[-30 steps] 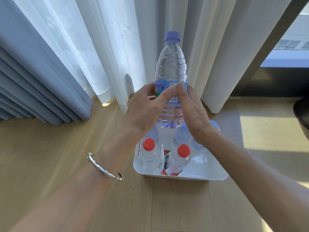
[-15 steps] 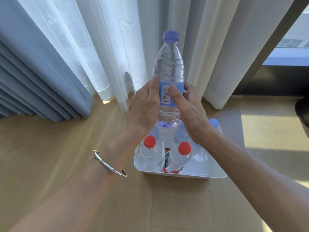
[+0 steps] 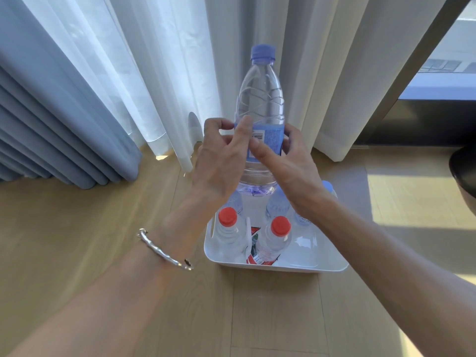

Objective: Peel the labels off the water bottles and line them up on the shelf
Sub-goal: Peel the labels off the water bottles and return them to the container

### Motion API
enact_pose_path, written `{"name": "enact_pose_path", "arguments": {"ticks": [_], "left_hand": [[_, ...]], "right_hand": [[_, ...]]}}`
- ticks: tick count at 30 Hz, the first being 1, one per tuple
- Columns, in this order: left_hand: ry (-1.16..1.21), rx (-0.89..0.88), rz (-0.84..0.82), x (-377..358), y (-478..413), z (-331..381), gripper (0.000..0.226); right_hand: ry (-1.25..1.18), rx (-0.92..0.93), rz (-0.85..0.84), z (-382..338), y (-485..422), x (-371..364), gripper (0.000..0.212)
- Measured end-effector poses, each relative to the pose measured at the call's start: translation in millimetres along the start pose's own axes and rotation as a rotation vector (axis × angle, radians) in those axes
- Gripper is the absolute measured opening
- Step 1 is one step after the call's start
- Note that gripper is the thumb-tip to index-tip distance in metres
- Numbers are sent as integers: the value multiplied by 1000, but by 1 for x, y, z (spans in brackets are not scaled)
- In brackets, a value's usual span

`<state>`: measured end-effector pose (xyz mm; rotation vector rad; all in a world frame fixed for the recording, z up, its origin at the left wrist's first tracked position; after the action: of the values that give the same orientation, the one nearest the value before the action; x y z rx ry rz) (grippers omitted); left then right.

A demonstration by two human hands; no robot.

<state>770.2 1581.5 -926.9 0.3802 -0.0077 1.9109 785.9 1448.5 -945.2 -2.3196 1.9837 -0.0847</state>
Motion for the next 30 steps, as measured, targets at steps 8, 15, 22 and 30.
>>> {"name": "enact_pose_path", "arguments": {"ticks": [8, 15, 22, 30], "left_hand": [[-4, 59, -15, 5, -2, -3, 41], [-44, -7, 22, 10, -2, 6, 24], [-84, -81, 59, 16, -2, 14, 22], [98, 5, -6, 17, -6, 5, 15]], "right_hand": [[52, 56, 49, -2, 2, 0, 60], [70, 93, 74, -6, 3, 0, 54], [99, 106, 80, -4, 0, 2, 54], [64, 40, 46, 4, -3, 6, 47]]}}
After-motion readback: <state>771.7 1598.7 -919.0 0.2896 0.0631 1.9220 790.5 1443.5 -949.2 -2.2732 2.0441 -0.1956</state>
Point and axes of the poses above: each hand's wrist, its own y-axis away from the middle knuckle, its own x-axis out of the back of the hand, z = x × y, the point moved 9 cm from there along -y, towards the middle knuckle, and after that the axes turned 9 degrees about x, right-handed, at the moved point
